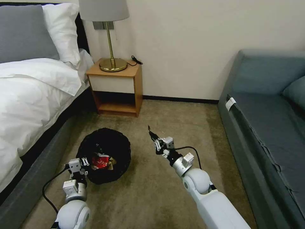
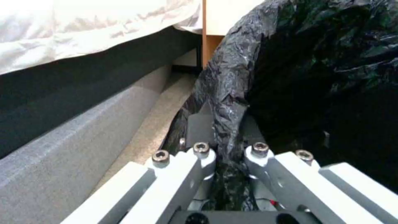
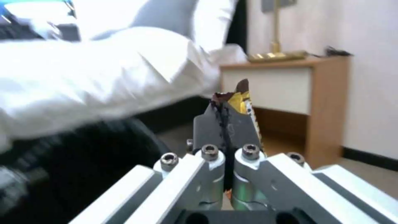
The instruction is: Pick up the trash bin, then pick up the garbage on the floor and place it into the trash bin.
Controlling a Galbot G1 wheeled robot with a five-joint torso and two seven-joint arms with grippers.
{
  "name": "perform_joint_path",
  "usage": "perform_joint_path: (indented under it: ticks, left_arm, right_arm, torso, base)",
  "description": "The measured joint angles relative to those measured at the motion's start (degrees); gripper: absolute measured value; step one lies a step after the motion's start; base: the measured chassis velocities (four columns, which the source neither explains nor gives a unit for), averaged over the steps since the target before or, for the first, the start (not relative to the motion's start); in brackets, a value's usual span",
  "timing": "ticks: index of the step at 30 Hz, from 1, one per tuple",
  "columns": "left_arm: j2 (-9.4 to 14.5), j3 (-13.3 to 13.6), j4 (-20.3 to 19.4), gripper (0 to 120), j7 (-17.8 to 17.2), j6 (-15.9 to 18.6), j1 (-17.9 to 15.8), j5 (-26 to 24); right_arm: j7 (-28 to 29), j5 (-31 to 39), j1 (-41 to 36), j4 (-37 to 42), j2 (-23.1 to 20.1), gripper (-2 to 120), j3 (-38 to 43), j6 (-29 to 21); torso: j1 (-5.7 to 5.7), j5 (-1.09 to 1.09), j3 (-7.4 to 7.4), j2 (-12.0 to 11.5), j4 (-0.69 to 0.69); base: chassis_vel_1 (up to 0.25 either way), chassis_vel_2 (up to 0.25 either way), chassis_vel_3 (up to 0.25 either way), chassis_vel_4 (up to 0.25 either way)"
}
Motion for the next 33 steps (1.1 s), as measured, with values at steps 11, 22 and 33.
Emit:
perform_joint_path:
  ticks: [11, 22, 33]
  left_arm:
    - [-0.4, 0.6, 0.1, 2, 0.0, 0.6, -0.7, 0.5]
    - [-1.0, 0.9, -0.2, 2, 1.7, 0.0, -0.9, 0.2]
    - [-1.4, 1.2, -0.7, 2, 2.6, -0.6, -0.8, 0.2]
  right_arm:
    - [-5.0, 14.1, 4.6, 1.3, 3.5, 0, -6.4, -3.3]
    - [-8.1, 22.5, 5.0, 0.5, 8.2, 0, -11.8, -4.5]
    - [-9.5, 15.2, 4.6, -9.1, 12.0, 0, -12.8, -0.3]
  torso:
    - [0.0, 0.0, 0.0, 0.0, 0.0]
    - [0.0, 0.0, 0.0, 0.0, 0.0]
    - [0.0, 0.0, 0.0, 0.0, 0.0]
  base:
    - [0.0, 0.0, 0.0, 0.0]
    - [0.0, 0.0, 0.0, 0.0]
    - [0.0, 0.0, 0.0, 0.0]
